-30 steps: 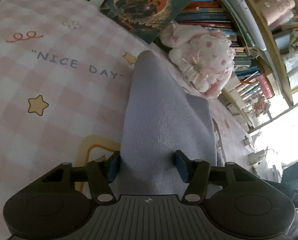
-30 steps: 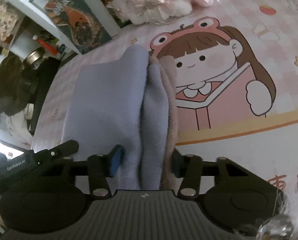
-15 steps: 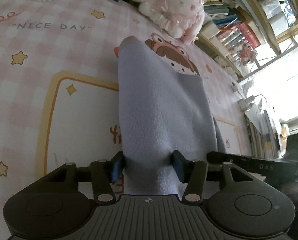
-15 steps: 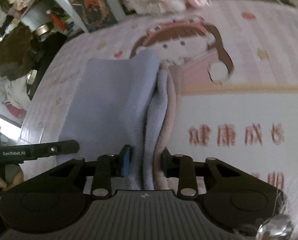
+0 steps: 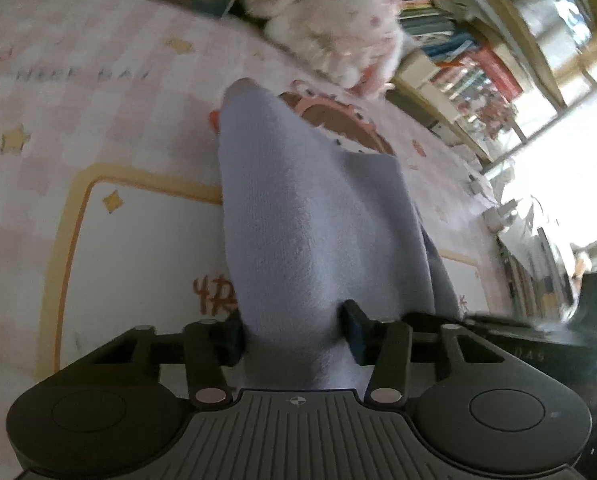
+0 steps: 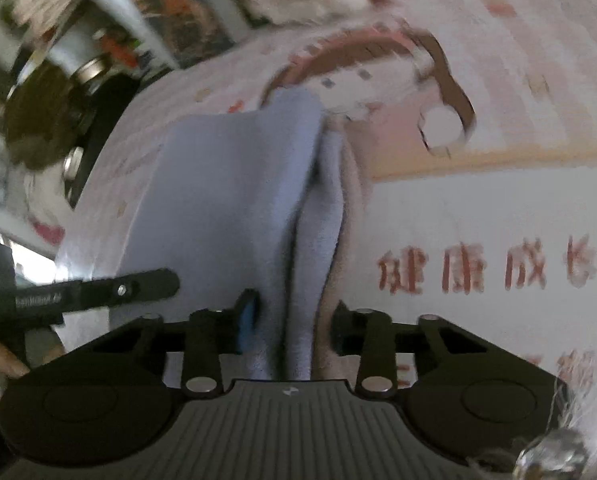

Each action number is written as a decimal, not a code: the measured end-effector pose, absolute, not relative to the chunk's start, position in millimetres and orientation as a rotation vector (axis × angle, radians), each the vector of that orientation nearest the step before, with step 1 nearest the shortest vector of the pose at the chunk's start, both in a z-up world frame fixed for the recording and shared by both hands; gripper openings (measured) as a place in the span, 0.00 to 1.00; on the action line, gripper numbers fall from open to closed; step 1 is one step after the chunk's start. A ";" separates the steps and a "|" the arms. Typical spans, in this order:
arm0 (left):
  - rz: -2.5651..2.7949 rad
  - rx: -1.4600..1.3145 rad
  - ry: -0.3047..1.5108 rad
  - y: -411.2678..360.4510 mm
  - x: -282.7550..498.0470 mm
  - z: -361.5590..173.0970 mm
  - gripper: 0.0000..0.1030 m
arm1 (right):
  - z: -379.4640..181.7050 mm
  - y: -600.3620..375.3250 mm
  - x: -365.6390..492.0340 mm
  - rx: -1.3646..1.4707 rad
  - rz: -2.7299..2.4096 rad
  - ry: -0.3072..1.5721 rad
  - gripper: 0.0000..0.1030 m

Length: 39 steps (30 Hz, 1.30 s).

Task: Fold clothes

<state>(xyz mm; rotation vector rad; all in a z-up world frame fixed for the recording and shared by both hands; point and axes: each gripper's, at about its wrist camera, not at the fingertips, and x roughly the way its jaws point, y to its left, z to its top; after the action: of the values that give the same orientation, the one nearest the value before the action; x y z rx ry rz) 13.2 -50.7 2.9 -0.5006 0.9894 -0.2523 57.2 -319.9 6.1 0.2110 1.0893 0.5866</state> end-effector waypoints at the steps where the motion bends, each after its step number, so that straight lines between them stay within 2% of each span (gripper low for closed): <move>1: -0.254 -0.489 0.970 -54.1 10.8 7.2 0.42 | 10.7 -319.9 54.7 0.181 0.594 1.057 0.27; 10: -0.250 -0.426 0.844 -79.0 6.4 37.5 0.42 | 40.2 -335.2 48.7 0.068 0.637 0.884 0.26; 20: -0.226 -0.396 0.813 -81.9 6.7 46.2 0.42 | 44.4 -339.0 49.0 0.087 0.647 0.862 0.26; 39: -0.361 -0.374 0.826 27.4 9.1 40.9 0.42 | 52.6 -231.1 23.0 0.100 0.516 0.862 0.26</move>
<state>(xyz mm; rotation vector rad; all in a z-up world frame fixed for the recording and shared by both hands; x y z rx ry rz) 9.1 27.4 40.9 -0.3740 0.8255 -0.3608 23.0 -231.1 52.6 0.0996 0.8619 0.5163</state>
